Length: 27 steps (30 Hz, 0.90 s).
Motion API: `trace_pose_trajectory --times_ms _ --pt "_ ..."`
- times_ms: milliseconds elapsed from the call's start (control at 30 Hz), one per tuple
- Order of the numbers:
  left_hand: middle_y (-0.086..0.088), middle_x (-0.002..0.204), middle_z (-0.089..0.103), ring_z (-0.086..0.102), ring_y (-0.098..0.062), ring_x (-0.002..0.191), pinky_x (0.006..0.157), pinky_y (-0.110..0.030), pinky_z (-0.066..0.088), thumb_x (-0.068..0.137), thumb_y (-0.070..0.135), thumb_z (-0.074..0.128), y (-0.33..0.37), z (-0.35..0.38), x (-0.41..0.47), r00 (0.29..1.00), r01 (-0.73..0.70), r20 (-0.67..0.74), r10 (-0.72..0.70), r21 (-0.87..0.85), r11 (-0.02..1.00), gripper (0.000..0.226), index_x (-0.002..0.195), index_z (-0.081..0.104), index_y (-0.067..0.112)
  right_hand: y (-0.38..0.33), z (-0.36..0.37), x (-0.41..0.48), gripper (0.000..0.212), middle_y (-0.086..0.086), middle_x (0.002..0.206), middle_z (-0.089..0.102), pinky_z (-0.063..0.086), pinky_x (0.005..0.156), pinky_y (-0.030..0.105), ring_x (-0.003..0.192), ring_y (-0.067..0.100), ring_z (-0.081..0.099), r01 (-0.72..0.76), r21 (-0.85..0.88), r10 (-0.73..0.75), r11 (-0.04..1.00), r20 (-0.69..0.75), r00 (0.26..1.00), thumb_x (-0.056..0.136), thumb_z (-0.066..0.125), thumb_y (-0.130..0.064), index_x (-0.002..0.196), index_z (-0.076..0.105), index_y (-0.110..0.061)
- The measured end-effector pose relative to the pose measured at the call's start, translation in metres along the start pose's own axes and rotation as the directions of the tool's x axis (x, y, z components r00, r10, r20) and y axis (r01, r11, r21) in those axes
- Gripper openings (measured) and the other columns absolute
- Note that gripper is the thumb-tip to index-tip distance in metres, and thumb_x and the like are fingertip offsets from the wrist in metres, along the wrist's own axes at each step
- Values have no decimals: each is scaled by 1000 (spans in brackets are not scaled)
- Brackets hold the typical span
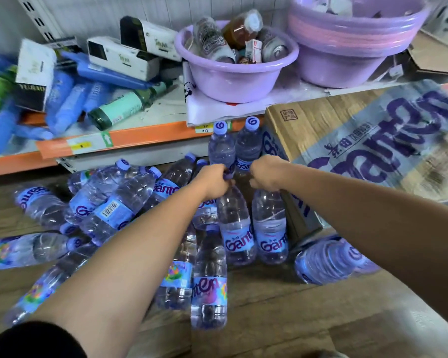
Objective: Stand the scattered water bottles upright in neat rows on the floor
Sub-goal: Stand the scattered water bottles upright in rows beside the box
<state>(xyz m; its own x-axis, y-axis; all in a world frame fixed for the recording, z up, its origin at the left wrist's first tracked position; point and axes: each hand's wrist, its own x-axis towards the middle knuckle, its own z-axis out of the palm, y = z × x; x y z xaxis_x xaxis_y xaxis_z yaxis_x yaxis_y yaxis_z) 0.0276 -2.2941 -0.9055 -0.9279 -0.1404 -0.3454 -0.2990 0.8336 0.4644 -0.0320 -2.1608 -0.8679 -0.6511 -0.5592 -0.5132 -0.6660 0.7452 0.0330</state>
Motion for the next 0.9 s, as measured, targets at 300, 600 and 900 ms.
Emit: trace_pose_trajectory --times_ms 300,600,900 --pt "-9 124 62 57 -29 111 88 -34 46 85 39 65 3 -32 0 976 -59 -211 62 23 998 44 120 59 14 6 -15 -1 32 18 121 46 47 78 37 89 35 57 -2 184 47 983 -238 970 93 57 -32 113 57 -7" --pt "-12 120 60 55 -29 109 87 -33 43 83 28 69 11 -32 3 939 -111 -325 113 24 994 40 118 61 11 11 -16 0 43 19 128 37 44 74 34 87 36 54 -59 289 133 955 -245 960 85 67 -24 119 48 -6" --pt "-12 122 57 53 -31 113 92 -37 45 83 20 68 12 -35 12 931 -184 -296 213 122 975 42 122 58 10 7 -15 4 46 22 133 35 48 82 41 105 44 57 -111 225 182 968 -327 927 93 58 -20 130 41 1"
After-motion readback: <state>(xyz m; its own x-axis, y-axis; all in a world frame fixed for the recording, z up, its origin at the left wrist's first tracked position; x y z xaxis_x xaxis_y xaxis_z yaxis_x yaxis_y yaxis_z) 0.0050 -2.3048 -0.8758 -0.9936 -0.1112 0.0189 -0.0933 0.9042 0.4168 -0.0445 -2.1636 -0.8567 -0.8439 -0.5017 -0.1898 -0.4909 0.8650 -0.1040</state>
